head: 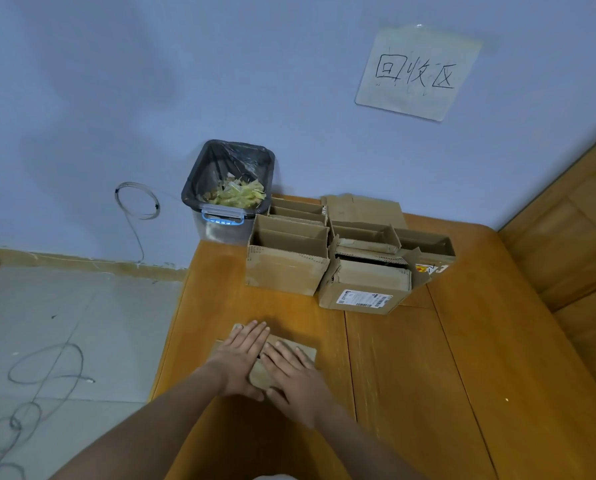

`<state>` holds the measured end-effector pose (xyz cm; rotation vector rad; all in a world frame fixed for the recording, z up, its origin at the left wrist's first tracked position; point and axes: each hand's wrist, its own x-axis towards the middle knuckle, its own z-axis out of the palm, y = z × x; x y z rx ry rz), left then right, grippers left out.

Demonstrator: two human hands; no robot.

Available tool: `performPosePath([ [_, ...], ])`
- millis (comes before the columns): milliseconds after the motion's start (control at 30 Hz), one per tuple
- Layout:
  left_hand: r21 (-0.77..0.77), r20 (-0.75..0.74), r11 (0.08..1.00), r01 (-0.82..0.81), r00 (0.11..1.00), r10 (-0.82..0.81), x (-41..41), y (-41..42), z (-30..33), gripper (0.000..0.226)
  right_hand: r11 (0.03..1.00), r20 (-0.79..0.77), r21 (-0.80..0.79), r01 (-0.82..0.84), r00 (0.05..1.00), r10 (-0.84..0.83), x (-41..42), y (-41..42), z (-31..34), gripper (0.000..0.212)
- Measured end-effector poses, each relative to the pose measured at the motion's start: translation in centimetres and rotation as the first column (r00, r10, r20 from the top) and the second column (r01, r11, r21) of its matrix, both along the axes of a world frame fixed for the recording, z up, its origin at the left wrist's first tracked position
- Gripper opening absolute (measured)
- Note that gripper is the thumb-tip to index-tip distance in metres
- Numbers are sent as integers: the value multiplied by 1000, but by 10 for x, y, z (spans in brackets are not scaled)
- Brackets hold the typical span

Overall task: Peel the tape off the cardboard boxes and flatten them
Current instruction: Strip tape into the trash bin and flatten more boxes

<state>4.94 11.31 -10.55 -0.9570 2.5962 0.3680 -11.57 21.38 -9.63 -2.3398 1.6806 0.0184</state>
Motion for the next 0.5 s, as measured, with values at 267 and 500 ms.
performPosePath([
  [267, 3, -37, 1000, -6, 999, 6, 2, -2, -4, 128, 997, -138, -67, -28, 990, 18, -32, 27, -7, 54],
  [500, 3, -58, 1000, -12, 998, 12, 3, -2, -7, 129, 994, -166, -102, -32, 986, 14, -56, 46, -4, 54],
])
